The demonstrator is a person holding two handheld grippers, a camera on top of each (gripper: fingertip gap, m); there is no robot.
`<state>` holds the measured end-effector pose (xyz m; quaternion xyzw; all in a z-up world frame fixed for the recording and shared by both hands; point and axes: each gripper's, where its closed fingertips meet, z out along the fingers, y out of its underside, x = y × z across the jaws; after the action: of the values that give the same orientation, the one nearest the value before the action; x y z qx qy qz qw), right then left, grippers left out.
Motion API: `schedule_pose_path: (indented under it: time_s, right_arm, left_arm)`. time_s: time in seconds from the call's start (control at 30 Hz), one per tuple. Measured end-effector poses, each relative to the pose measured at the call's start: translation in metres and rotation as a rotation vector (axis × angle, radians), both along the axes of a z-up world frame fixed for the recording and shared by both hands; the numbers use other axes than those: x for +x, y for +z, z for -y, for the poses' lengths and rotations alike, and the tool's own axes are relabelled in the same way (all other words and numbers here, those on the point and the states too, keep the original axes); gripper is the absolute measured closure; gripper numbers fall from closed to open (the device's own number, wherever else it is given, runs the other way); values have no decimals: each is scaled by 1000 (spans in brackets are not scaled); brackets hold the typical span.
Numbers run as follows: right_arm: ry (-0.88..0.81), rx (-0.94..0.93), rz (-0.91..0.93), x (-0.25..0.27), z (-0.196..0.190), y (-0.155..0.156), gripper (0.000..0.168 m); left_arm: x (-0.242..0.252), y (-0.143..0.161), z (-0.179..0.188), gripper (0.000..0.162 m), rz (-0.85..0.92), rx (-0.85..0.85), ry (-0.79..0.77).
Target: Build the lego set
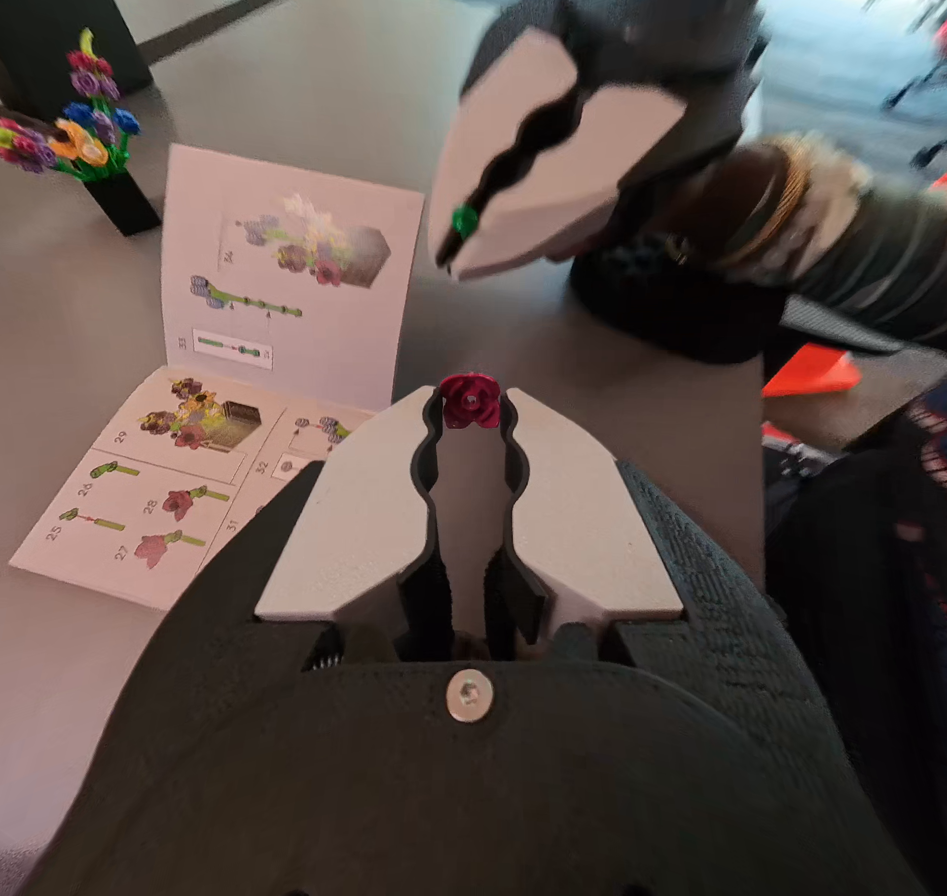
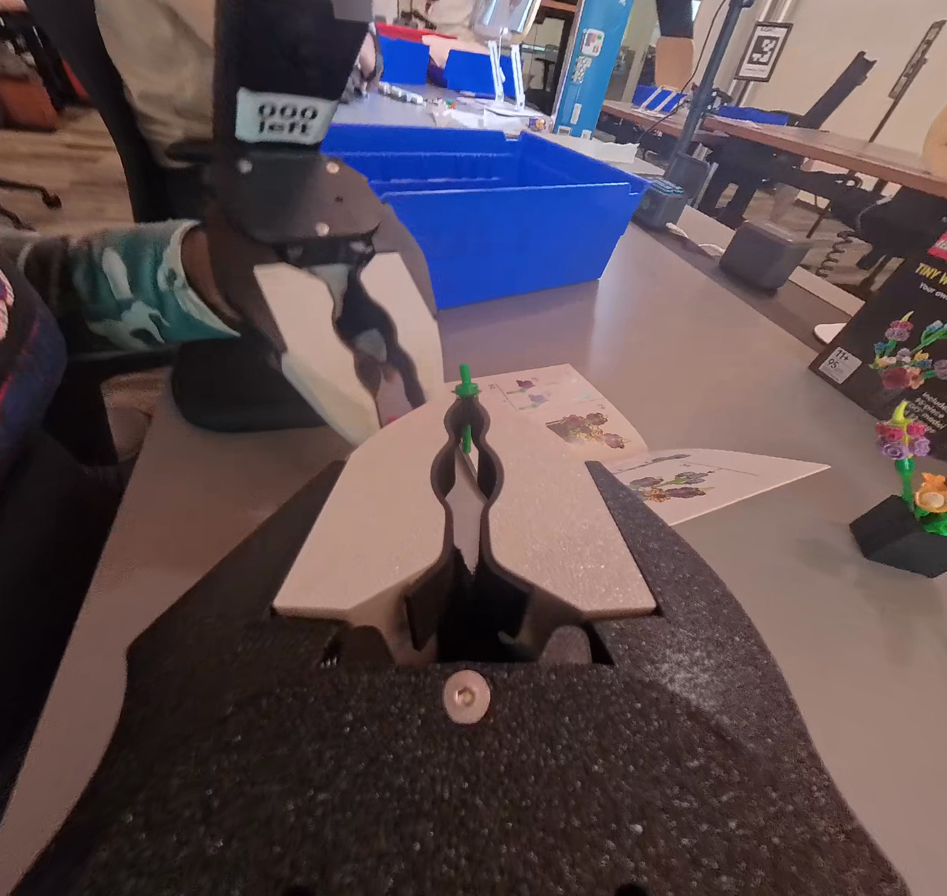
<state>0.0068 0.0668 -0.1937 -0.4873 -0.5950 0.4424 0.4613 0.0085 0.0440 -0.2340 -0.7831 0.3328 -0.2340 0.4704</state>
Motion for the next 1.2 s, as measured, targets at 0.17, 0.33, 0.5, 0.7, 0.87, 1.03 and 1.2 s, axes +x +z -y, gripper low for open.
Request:
schedule_pose_path:
  time_s: [0.17,0.33,0.5,0.7,0.87,1.03,1.2]
  right_arm:
    - [-23,-86,-62,5,-5,11,166]
    - [-39,-77,-92,9,-6,18,166]
    - [-37,-76,-110,11,-5,22,166]
    - [-33,-86,-129,13,-4,25,166]
    - [-32,-83,-124,13,-3,25,166]
    - [-42,-95,-138,15,-6,27,166]
    - [-30,-109,-135,13,-5,26,166]
  left_arm:
    - [0,-32,4,140,-262,-74,3]
    - [-4,-37,8,140,-259,-151,13]
    - [-5,-45,13,140,-274,-229,0]
    - [-6,-52,19,138,-324,-270,-13]
    - [-9,-50,19,128,-319,-280,6]
    - [-16,-9,27,126,-185,-191,33]
    - [-91,58,46,126,-118,-74,181]
